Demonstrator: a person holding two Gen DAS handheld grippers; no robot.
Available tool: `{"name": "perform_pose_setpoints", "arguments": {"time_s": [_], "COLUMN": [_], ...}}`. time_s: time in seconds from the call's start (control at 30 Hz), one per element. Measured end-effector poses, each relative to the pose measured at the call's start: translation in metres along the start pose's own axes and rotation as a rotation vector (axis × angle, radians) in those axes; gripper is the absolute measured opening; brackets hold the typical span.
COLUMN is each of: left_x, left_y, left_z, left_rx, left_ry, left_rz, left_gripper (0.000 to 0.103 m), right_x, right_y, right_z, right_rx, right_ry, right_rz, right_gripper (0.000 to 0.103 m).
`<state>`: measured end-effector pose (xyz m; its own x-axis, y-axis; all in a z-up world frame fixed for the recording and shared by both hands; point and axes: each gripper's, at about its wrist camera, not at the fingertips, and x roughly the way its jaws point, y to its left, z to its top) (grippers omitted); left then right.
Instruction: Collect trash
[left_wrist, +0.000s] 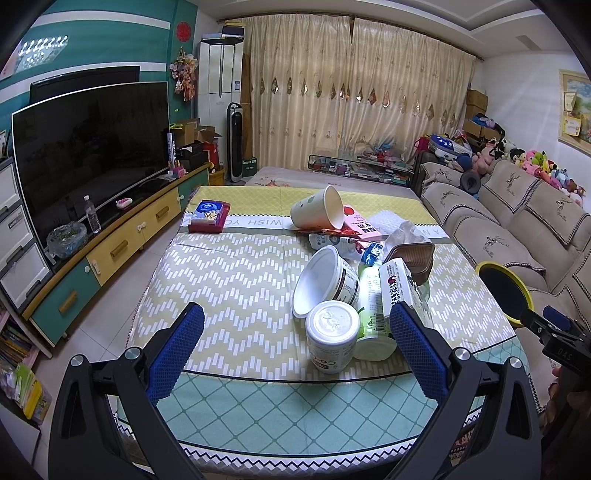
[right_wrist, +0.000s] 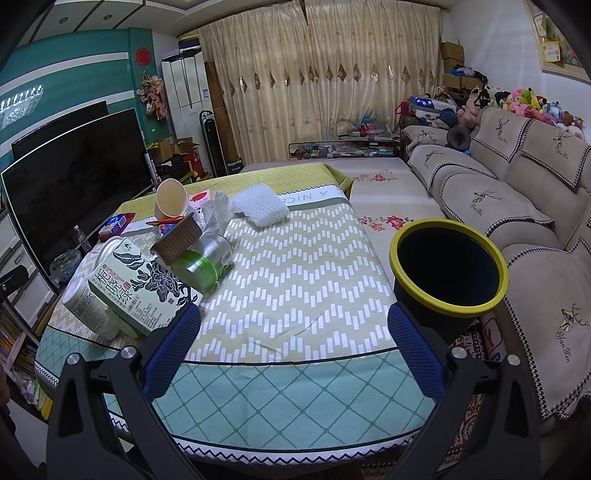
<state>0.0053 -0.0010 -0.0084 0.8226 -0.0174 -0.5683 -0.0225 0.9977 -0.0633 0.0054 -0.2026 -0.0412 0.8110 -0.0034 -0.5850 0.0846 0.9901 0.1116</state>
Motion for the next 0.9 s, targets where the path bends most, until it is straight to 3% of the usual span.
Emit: {"name": "perform_pose_setpoints", "arguments": {"time_s": [0.6, 0.9], "left_x": [0.003, 0.001], "left_y": [0.01, 0.028], "left_z": [0.001, 0.005], "left_rx": [-0.025, -0.061], "left_ry": [0.0, -0.019], "left_rz": [0.02, 0.062], "left_gripper": [0.099, 0.099], "right_x": [0.008, 0.03], "right_y": [0.011, 0.069], "right_z": [-0.003, -0.01], "right_rx": [-0.012, -0.145], "right_ry": [0.026, 0.078], "right_rz": [0.022, 0.161], "right_gripper": [0.096, 0.096]}}
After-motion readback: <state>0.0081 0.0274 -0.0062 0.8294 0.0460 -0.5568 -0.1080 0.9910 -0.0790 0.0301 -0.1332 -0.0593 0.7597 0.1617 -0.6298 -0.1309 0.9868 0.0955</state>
